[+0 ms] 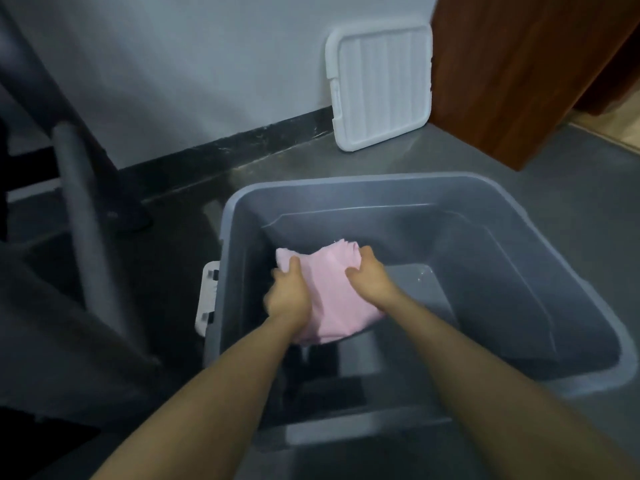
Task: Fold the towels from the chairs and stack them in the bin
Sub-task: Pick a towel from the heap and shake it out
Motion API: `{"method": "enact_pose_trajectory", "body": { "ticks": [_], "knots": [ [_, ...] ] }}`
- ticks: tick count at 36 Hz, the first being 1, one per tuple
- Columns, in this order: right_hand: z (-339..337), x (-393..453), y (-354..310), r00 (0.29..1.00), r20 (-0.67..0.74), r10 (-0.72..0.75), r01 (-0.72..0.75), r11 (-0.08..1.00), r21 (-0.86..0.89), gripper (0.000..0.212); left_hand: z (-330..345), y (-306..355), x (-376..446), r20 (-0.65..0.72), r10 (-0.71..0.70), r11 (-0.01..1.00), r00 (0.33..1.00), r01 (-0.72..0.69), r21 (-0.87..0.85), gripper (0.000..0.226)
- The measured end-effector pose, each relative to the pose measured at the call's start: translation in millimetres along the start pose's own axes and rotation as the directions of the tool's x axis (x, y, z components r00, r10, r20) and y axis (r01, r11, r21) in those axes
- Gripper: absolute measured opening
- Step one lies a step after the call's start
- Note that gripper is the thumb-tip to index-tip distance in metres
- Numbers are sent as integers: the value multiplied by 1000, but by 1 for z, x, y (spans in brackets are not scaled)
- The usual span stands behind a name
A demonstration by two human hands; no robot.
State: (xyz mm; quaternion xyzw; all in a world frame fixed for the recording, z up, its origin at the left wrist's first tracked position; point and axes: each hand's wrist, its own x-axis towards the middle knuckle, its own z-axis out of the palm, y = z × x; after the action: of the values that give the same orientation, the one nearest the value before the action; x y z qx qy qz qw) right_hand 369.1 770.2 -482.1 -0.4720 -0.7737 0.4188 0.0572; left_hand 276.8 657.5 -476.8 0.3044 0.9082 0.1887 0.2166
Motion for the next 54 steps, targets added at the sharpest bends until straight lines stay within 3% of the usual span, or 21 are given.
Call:
{"method": "enact_pose_trajectory", "body": {
  "ticks": [2, 6, 10, 13, 17, 20, 23, 27, 35, 42, 47, 54],
  "knots": [
    [7, 15, 9, 999, 43, -14, 13, 1000, 20, 29, 11, -6, 14, -7, -19, 1000, 1000, 19, -2, 46],
    [19, 42, 22, 992, 96, -78, 74, 997, 39, 34, 30, -19, 38, -66, -18, 1000, 998, 19, 12, 61],
    [36, 62, 37, 983, 143, -119, 128, 990, -56, 36, 42, -24, 57, -17, -103, 992, 995, 104, 69, 55],
    [53, 76, 58, 972, 225, -69, 106, 982, -155, 41, 55, -30, 64, 105, -229, 970, 968, 218, 104, 50],
    [61, 71, 69, 929, 370, 8, 129, 930, -344, 53, 70, -47, 61, 276, -135, 952, 952, 48, 301, 76],
    [59, 64, 73, 926, 373, 57, 153, 847, -509, 61, 74, -49, 59, 364, -2, 907, 931, -152, 392, 65],
    [58, 58, 75, 941, 339, 8, 223, 740, -635, 60, 79, -49, 60, 420, 32, 871, 907, -231, 434, 60],
    [60, 59, 75, 887, 456, 75, 278, 702, -655, 58, 81, -55, 61, 469, -28, 816, 883, -251, 521, 68],
    [64, 60, 77, 817, 560, 140, 245, 795, -556, 63, 76, -48, 61, 450, 65, 663, 891, -376, 648, 54],
    [66, 57, 67, 843, 529, 100, 253, 793, -554, 54, 71, -40, 56, 474, 17, 658, 880, -367, 658, 55],
    [46, 45, 44, 900, 435, 43, 200, 843, -499, 44, 53, -22, 42, 434, 91, 616, 896, -393, 682, 51],
    [-6, -6, 12, 948, 319, 9, 152, 865, -477, 31, 12, 7, 6, 355, 194, 773, 915, -365, 519, 37]
  ]
}}
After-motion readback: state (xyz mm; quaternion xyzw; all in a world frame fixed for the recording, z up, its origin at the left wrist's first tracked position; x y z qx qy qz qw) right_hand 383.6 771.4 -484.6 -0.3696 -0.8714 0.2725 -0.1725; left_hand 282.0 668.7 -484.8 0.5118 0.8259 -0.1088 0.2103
